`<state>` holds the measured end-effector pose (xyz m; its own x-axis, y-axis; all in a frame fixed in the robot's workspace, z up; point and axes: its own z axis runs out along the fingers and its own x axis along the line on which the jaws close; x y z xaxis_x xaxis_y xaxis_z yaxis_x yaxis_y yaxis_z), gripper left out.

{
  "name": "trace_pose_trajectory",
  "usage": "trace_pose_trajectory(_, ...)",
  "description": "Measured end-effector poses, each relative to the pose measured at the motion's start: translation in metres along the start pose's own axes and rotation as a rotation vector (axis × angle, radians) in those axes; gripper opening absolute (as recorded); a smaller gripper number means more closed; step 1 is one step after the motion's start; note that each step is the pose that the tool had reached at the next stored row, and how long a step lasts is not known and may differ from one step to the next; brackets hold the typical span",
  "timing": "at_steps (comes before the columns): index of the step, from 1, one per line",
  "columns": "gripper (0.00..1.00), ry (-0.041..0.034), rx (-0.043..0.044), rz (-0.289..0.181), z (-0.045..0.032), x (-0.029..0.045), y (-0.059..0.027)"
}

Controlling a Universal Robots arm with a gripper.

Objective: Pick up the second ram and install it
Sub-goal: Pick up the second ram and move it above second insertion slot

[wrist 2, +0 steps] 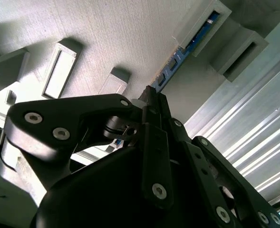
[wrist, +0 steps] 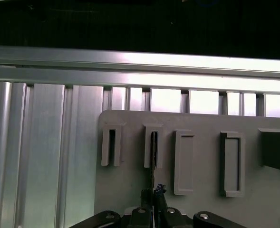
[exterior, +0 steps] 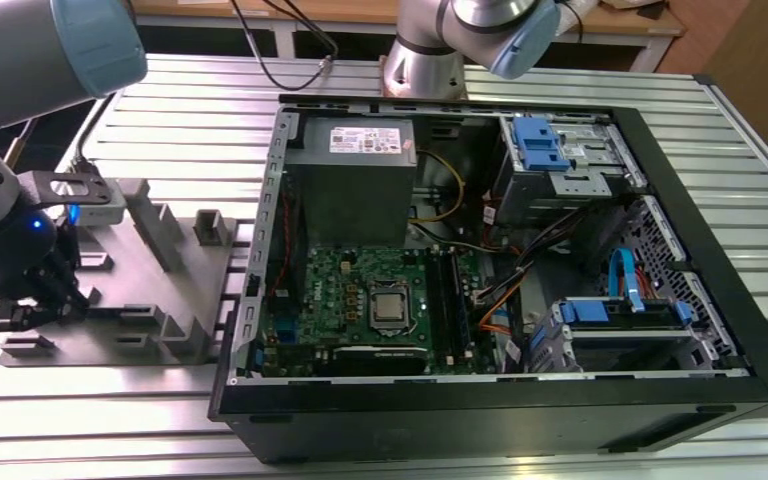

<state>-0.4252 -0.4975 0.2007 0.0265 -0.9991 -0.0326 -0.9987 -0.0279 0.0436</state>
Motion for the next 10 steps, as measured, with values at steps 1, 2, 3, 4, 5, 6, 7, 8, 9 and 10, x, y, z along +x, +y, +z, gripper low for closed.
trace_pose_trajectory(1,0.13,0.0,-0.0001,0.0,0.0,0.0,0.0)
trace_pose_trajectory(2,0.13,-0.0002,0.0,0.0,0.0,0.0,0.0)
trace_pose_trajectory(3,0.13,-0.0002,0.0,0.0,0.0,0.0,0.0)
trace_pose_trajectory(4,0.13,-0.0002,-0.0001,0.0,0.0,0.0,0.0)
trace_pose_trajectory(5,0.12,-0.0003,0.0,0.0,0.0,0.0,0.0)
trace_pose_trajectory(6,0.12,-0.0003,-0.0001,0.0,0.0,0.0,0.0)
trace_pose_trajectory(7,0.12,-0.0003,-0.0001,0.0,0.0,0.0,0.0)
trace_pose_trajectory(8,0.08,-0.0006,0.0,0.0,0.0,0.0,0.0)
trace_pose_trajectory(9,0.08,-0.0006,0.0,0.001,0.0,0.0,0.0)
trace_pose_trajectory(10,0.08,-0.0011,0.0003,0.012,0.0,0.0,0.0)
